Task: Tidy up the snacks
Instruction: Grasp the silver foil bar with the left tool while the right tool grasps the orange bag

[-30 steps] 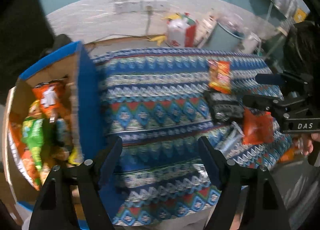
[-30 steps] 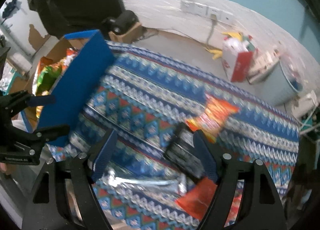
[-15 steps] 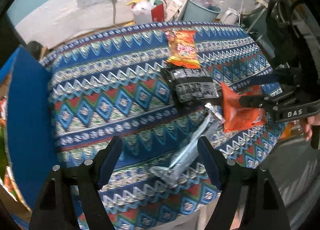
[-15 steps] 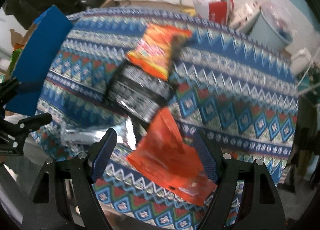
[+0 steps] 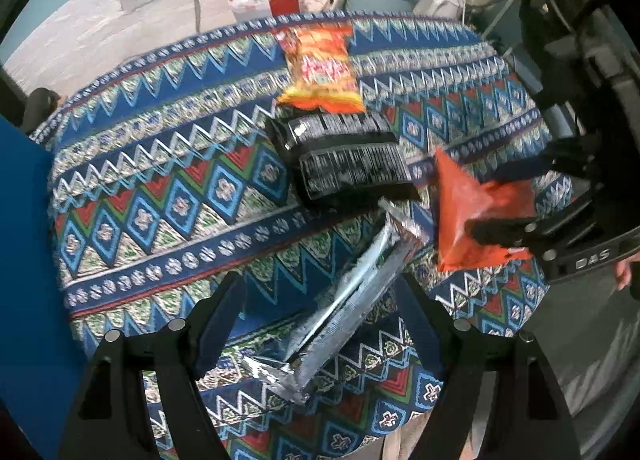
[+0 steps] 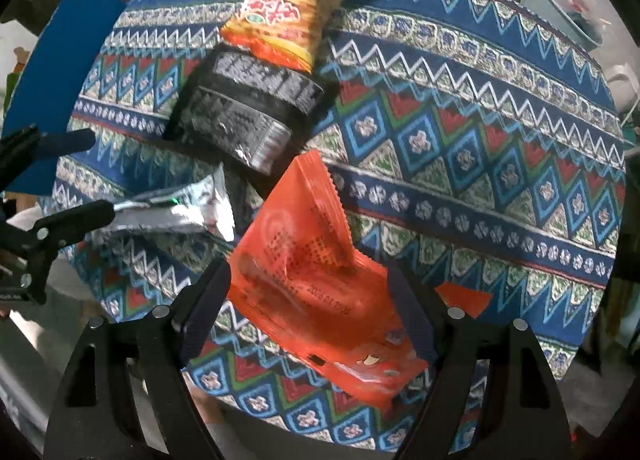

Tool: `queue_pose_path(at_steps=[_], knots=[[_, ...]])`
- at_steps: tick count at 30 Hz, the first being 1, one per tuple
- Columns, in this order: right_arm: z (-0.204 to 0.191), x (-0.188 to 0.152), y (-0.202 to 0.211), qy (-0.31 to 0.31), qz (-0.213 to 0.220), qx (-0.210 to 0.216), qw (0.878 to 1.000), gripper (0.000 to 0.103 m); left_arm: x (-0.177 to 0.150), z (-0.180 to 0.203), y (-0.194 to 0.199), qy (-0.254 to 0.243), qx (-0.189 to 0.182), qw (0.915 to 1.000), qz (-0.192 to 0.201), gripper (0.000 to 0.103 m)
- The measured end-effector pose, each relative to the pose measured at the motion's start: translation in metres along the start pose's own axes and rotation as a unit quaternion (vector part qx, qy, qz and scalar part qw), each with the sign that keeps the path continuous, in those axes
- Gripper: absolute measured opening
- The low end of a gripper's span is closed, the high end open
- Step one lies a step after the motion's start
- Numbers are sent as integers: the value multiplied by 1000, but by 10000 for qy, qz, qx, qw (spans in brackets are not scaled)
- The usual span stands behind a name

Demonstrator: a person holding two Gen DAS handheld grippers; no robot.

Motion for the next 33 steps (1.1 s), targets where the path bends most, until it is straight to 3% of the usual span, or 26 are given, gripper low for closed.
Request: queue_pose_path(at_steps=[4, 15, 22, 27, 28, 30, 33], knots=[[-1, -14, 1, 109, -173, -36, 9998, 80, -5, 12, -13, -255, 120, 9995, -109, 79], [-16, -50, -21, 950, -503, -788, 9911, 81, -9, 39, -40, -768, 368, 9961, -233, 78], [-22, -67, -38, 1079, -667, -1061, 9862, 81, -13, 46, -46, -837, 330, 9958, -193, 45], [-30, -62, -46, 982, -616, -1009, 9881, 80, -21, 33, -40, -868, 414, 9952, -153, 29], [-28, -54, -48, 926, -579, -957, 9894, 79, -23, 31, -38, -865, 472, 9950, -145, 29], [-21, -39, -53, 857, -453, -799, 9921, 58, -27, 25, -34, -844, 538, 9949, -127, 29], [-20, -25, -46, 665, -194, -733, 9949, 47, -30, 17, -29, -720, 598, 9956, -95, 29]])
Point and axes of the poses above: each gripper's, at about its wrist camera, not at the fingertips, and y roughly against the way its jaws point, z to its right, x to its top, the point moved 5 cm from there along -y, roughly the way its jaws point, and after that the axes turned 10 degrees about x, right-handed, at the moved point
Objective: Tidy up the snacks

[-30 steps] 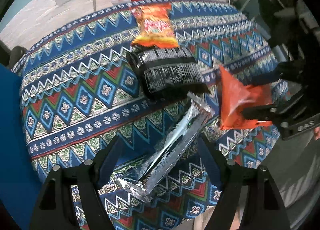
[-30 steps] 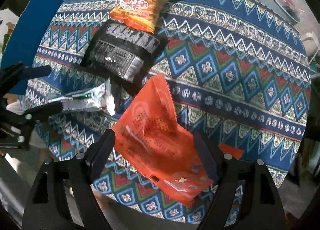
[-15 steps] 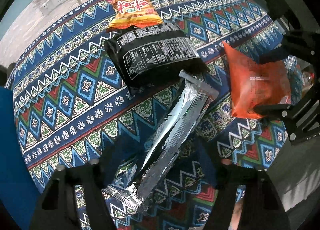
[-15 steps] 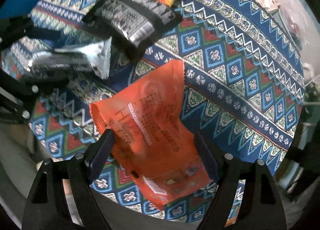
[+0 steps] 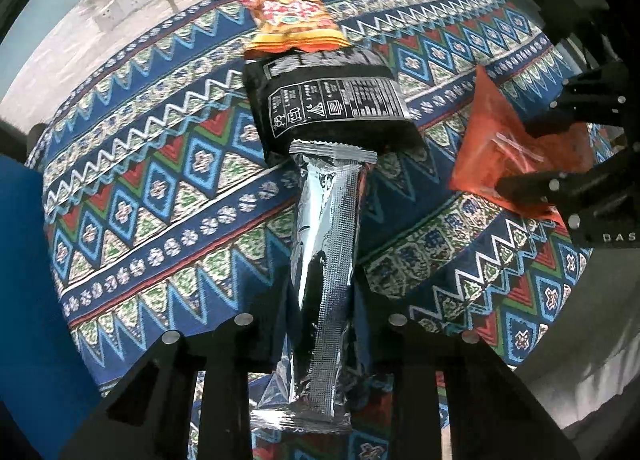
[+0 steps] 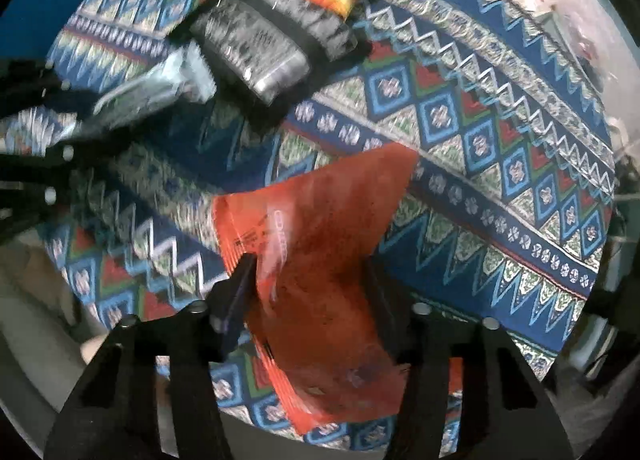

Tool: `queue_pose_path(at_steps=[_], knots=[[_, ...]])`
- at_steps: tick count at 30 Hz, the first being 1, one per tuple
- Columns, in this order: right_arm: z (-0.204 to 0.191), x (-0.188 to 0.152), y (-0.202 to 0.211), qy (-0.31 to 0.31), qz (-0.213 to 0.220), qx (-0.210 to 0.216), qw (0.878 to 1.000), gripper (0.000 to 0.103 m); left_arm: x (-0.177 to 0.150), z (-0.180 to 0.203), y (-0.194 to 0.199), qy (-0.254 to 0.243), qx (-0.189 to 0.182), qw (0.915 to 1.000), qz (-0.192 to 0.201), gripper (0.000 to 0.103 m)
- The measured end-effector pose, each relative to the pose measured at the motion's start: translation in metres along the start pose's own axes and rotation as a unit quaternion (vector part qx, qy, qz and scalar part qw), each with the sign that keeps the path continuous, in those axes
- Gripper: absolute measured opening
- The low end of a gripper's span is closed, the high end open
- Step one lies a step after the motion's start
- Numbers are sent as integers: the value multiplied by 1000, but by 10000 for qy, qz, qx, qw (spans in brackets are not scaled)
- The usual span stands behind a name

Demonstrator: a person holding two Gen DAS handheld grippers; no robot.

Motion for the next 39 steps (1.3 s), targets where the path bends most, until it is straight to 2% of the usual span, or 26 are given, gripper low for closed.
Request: queue_pose_path(at_steps=[3, 8, 17, 24, 32, 35, 39], knots=[[0, 9, 6, -224, 297, 201, 9991, 35, -3, -16, 7, 149, 1, 9999, 36, 29], [0, 22, 14, -454, 597, 396, 9964, 31, -8, -36, 24, 405, 1, 9991, 114, 29], [-12, 53, 41, -351, 993, 324, 9939, 23, -11, -61, 57, 851, 76, 9960, 250, 29], [-16, 64, 60, -344, 1369, 279, 9896, 19, 5, -74, 62, 993, 338, 9932, 502, 29], [-29, 81, 86, -239, 1875, 307, 9815, 15, 8, -91, 79, 1178, 573, 9882, 798, 29], [-35, 87, 93, -173, 2043, 281, 9783, 7, 9, -99, 86, 1248, 624, 9862, 893, 29], [-44, 95, 108, -49, 2277, 247, 9734, 6, 9, -110, 94, 1328, 732, 9830, 1036, 29]])
Point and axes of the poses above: each gripper's, at about its wrist camera, not at the fingertips, and y roughly against the way its jaws point, z to its right, x to its top, the point moved 5 cm from there along -y, roughly the way its jaws point, and after that the axes turned 10 degrees about x, right-handed, at the moved point
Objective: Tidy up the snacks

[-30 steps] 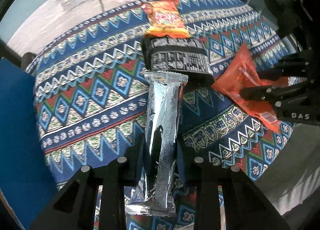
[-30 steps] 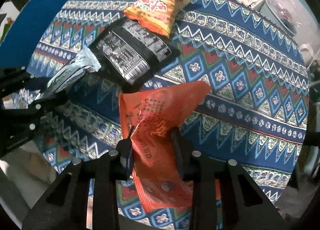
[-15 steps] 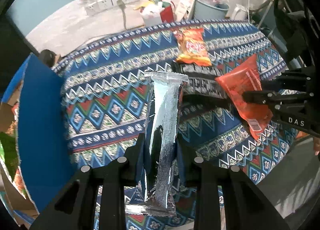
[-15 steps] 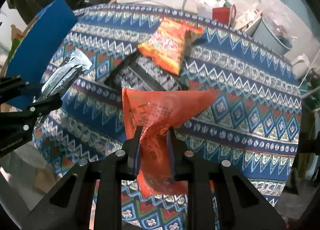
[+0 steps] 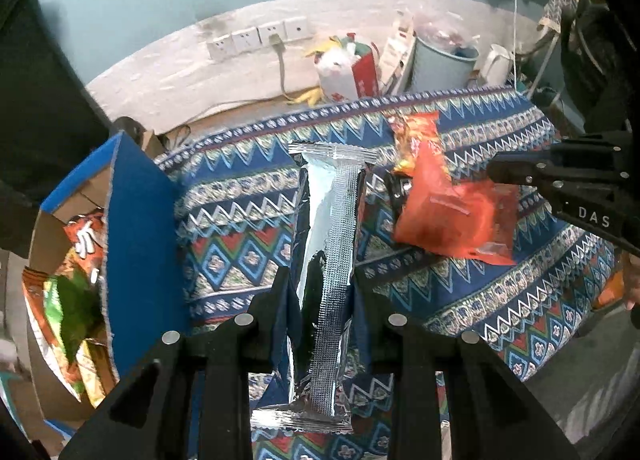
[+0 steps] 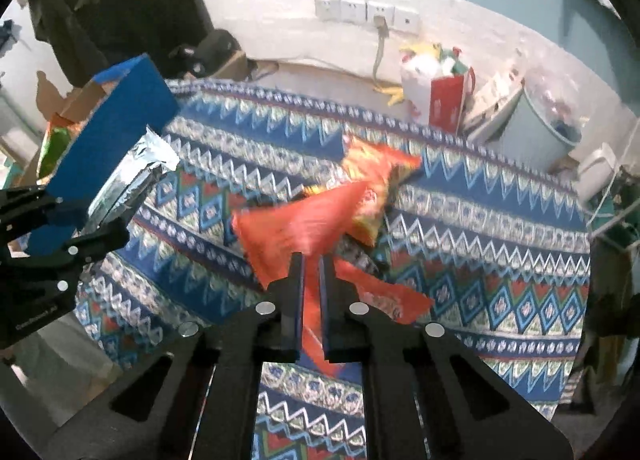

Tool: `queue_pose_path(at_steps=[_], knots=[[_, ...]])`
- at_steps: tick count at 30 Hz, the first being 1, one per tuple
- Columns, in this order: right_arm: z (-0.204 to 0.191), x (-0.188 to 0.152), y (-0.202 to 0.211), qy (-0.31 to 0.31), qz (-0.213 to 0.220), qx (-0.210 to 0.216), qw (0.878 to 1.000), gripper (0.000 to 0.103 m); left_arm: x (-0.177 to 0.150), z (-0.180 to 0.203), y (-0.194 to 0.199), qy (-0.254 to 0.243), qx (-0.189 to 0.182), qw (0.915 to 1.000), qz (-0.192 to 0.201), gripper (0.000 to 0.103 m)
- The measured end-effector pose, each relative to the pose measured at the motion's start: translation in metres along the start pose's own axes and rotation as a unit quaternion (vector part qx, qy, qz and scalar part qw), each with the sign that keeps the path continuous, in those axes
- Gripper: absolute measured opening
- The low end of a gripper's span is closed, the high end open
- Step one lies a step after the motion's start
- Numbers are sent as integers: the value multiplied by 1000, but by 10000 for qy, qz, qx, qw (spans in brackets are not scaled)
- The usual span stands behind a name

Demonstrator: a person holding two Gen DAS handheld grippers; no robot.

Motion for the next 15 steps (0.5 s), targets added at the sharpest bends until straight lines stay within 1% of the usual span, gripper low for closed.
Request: queue_pose_path(at_steps=[2, 5, 6, 7, 9, 11, 12, 15], knots=[[-3, 6, 1, 37, 45, 45, 10000, 6, 1, -6, 0, 71, -9, 10000, -5, 29], [-4, 9, -2, -3, -42, 192, 9998, 6, 0, -12, -3, 201, -75, 9997, -84, 29], [-3, 9, -3, -9, -42, 146, 9999, 7, -1, -14, -5, 233, -81, 9996, -112, 29], [-1, 9, -6, 19, -145, 109, 9998, 12, -2, -15, -7, 246, -75, 9996, -129, 29], [3, 6, -9, 117, -281, 35, 9995, 51, -4, -16, -12, 264, -67, 9995, -166, 29], [5, 4, -8, 307, -296, -93, 9990, 64, -6, -16, -17, 307, -109, 9992, -238, 29], [7, 1, -9, 405, -377, -104, 9984, 71, -8, -15, -21, 325, -155, 9989, -298, 29], [13, -10, -13, 571, -707, -86, 9958, 71, -10, -11, -30, 284, -152, 9988, -375, 29]])
Point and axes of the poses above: each gripper's, at about its wrist camera, not at the fingertips, and y roughly against the way its jaws point, z to its right, x to its top, the point moved 5 cm from there along -y, roughly the way its jaws point, and after that the axes turned 10 degrees about x, right-handed, at the moved point
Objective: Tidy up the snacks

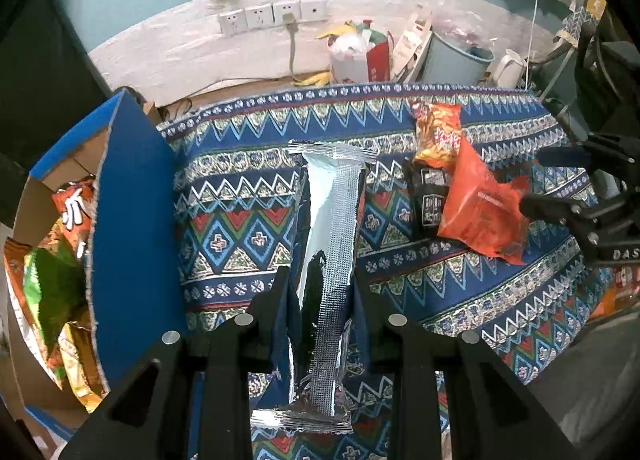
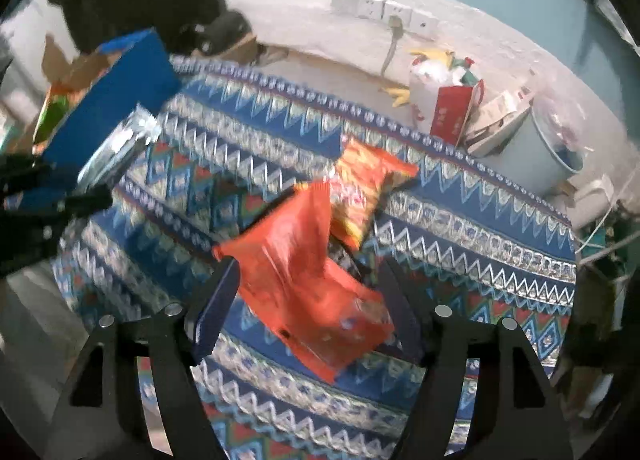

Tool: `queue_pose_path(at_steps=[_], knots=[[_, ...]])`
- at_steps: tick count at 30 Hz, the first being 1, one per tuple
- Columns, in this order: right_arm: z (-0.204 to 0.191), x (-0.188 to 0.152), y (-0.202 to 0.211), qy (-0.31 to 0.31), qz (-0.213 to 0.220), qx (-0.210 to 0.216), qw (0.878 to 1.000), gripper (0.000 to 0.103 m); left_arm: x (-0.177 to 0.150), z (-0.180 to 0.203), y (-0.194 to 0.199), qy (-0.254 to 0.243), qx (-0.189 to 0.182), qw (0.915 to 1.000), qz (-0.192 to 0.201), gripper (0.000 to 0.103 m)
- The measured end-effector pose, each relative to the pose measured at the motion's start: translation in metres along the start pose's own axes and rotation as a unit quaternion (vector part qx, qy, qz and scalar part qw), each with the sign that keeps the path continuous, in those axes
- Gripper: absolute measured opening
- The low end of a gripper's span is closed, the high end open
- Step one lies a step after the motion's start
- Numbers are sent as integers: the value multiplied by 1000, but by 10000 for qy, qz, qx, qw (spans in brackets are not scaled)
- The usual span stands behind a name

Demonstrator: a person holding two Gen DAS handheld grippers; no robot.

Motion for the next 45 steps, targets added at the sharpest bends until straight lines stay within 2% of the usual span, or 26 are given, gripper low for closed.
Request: queue_pose_path(at_steps=[2, 9, 11, 18, 22, 27, 32, 34, 36, 37, 38, 41, 45], knots=[[1, -9, -10, 137, -264, -22, 9996, 71, -1, 4, -5, -64, 40, 10000, -14, 29], [-3, -25, -45, 775, -741, -175, 9941, 71, -9, 19, -25, -209, -41, 9994, -281, 29], [-2, -26, -52, 938, -773, -305, 9921, 72, -11, 22, -30, -248, -20, 9991, -339, 29], [0, -16, -64, 1037, -665, -259, 9920, 73, -15, 21, -42, -244, 4, 9984, -501, 29], [-3, -13, -73, 1152, -741, -231, 9903, 75, -16, 21, -47, -231, 20, 9981, -563, 29], [-2, -17, -94, 1459, -987, -566, 9827, 75, -18, 18, -52, -194, 22, 9977, -655, 29], [2, -13, -94, 1236, -942, -276, 9875, 74, -15, 16, -52, -148, -1, 9978, -648, 29], [5, -11, -90, 1091, -934, -130, 9896, 68, -14, 15, -51, -124, -10, 9979, -638, 29], [6, -11, -85, 932, -934, 36, 9913, 56, -13, 13, -51, -103, -12, 9980, -626, 29], [7, -12, -83, 869, -942, 81, 9917, 54, -12, 14, -51, -94, -17, 9980, -628, 29], [7, -13, -81, 785, -940, 170, 9923, 47, -12, 13, -50, -87, -26, 9980, -626, 29], [7, -15, -76, 632, -901, 277, 9935, 36, -10, 12, -47, -72, -50, 9982, -593, 29], [6, -14, -63, 397, -665, 246, 9967, 32, -8, 9, -34, -63, -68, 9990, -440, 29]])
Point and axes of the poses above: each gripper's, at about its wrist camera, not at the fingertips, and y roughly against the way its jaws point, z to its right, x to its top, the point moved 5 cm from there along -y, roughly the way its jaws point, and after that the axes turned 10 degrees about x, right-handed, at the moved point
